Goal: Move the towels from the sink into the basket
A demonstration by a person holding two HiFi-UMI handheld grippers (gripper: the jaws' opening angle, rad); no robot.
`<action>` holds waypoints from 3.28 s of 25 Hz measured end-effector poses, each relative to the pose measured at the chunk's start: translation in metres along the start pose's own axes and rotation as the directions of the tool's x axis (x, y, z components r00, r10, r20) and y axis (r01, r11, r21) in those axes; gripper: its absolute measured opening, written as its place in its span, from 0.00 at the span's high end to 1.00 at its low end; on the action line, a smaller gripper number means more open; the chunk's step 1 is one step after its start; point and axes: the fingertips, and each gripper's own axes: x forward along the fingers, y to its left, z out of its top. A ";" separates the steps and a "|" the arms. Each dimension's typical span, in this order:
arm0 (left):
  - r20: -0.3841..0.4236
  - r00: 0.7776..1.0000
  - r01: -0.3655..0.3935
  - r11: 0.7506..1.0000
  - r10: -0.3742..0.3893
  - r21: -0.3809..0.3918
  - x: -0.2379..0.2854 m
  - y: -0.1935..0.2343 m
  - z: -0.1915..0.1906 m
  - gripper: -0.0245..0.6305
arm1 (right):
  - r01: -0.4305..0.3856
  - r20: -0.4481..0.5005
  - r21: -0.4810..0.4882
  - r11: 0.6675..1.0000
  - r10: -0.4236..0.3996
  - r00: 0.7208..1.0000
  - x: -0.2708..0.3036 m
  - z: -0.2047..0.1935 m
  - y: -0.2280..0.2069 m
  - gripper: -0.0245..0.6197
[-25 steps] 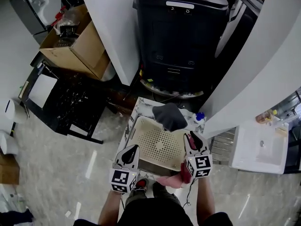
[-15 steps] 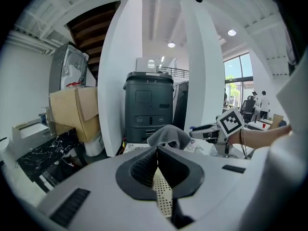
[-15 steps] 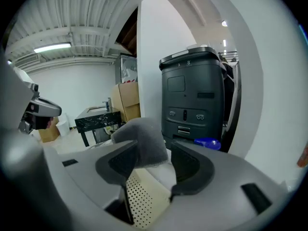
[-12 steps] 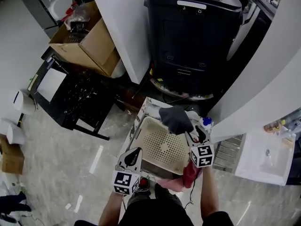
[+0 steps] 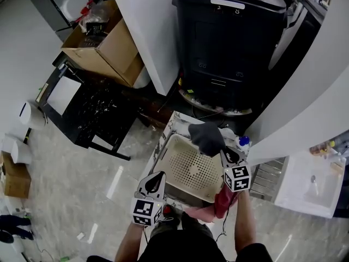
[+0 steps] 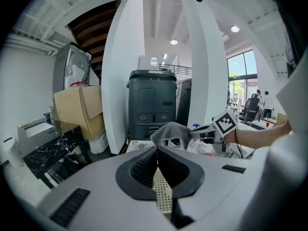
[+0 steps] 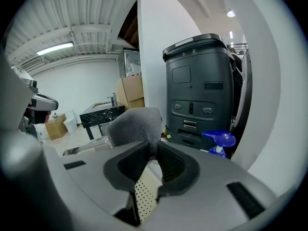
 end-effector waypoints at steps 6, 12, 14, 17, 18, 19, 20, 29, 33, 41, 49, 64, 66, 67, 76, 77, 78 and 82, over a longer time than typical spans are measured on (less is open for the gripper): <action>0.015 1.000 0.002 1.000 -0.002 -0.002 -0.004 0.001 0.004 0.95 | 0.027 0.054 -0.014 1.000 -0.026 0.998 -0.012 0.018 0.001 0.88; 0.044 0.999 0.007 1.000 -0.007 0.002 -0.013 -0.001 0.008 0.95 | 0.060 0.140 -0.085 0.995 -0.048 0.989 -0.032 0.047 0.014 0.89; 0.057 0.998 0.011 1.000 -0.011 0.004 -0.017 -0.002 0.010 0.95 | 0.062 0.159 -0.095 0.994 -0.046 0.986 -0.037 0.057 0.020 0.89; 0.077 0.997 0.018 1.000 -0.019 0.008 -0.023 -0.003 0.015 0.95 | 0.073 0.189 -0.109 0.991 -0.052 0.981 -0.046 0.070 0.027 0.89; 0.082 0.996 0.021 1.000 -0.022 0.010 -0.026 -0.003 0.016 0.95 | 0.078 0.203 -0.108 0.991 -0.055 0.978 -0.049 0.074 0.029 0.89; 0.086 0.996 0.023 1.000 -0.024 0.012 -0.028 -0.003 0.017 0.95 | 0.084 0.220 -0.105 0.991 -0.059 0.974 -0.053 0.079 0.031 0.89; 0.090 0.996 0.027 1.000 -0.028 0.014 -0.029 -0.002 0.019 0.95 | 0.090 0.237 -0.102 0.991 -0.064 0.969 -0.057 0.085 0.033 0.89; 0.128 0.986 0.099 0.994 -0.105 0.057 -0.030 0.010 0.039 0.95 | 0.175 0.327 -0.086 0.981 -0.138 0.935 -0.097 0.124 0.049 0.89; 0.135 0.977 0.156 0.985 -0.165 0.077 -0.028 0.012 0.045 0.95 | 0.235 0.349 -0.066 0.970 -0.198 0.916 -0.120 0.131 0.059 0.89; 0.129 0.956 0.251 0.962 -0.264 0.110 -0.025 0.015 0.047 0.95 | 0.313 0.348 -0.006 0.950 -0.292 0.891 -0.152 0.123 0.083 0.89; 0.087 0.946 0.302 0.948 -0.311 0.098 -0.016 0.019 0.031 0.95 | 0.336 0.281 0.024 0.941 -0.329 0.901 -0.150 0.091 0.101 0.89; -0.029 0.942 0.335 0.941 -0.334 0.055 0.011 0.021 -0.025 0.95 | 0.271 0.085 0.096 0.958 -0.279 0.956 -0.091 -0.002 0.114 0.89; -0.046 0.942 0.334 0.941 -0.332 0.049 0.015 0.022 -0.033 0.95 | 0.264 0.057 0.095 0.960 -0.270 0.961 -0.082 -0.012 0.114 0.88; -0.054 0.942 0.334 0.941 -0.332 0.047 0.018 0.022 -0.037 0.95 | 0.261 0.043 0.094 0.961 -0.265 0.963 -0.078 -0.018 0.113 0.89; -0.104 0.940 0.330 0.943 -0.325 0.031 0.035 0.022 -0.065 0.95 | 0.239 -0.086 0.122 0.963 -0.230 0.969 -0.045 -0.066 0.110 0.88; -0.108 0.940 0.330 0.944 -0.325 0.029 0.036 0.022 -0.067 0.95 | 0.240 -0.101 0.124 0.963 -0.229 0.968 -0.043 -0.071 0.110 0.88; -0.111 0.939 0.330 0.944 -0.325 0.027 0.037 0.022 -0.070 0.95 | 0.242 -0.112 0.125 0.962 -0.228 0.967 -0.041 -0.075 0.110 0.88; -0.121 0.937 0.334 0.942 -0.328 0.025 0.043 0.020 -0.076 0.95 | 0.251 -0.154 0.118 0.961 -0.232 0.961 -0.032 -0.089 0.106 0.88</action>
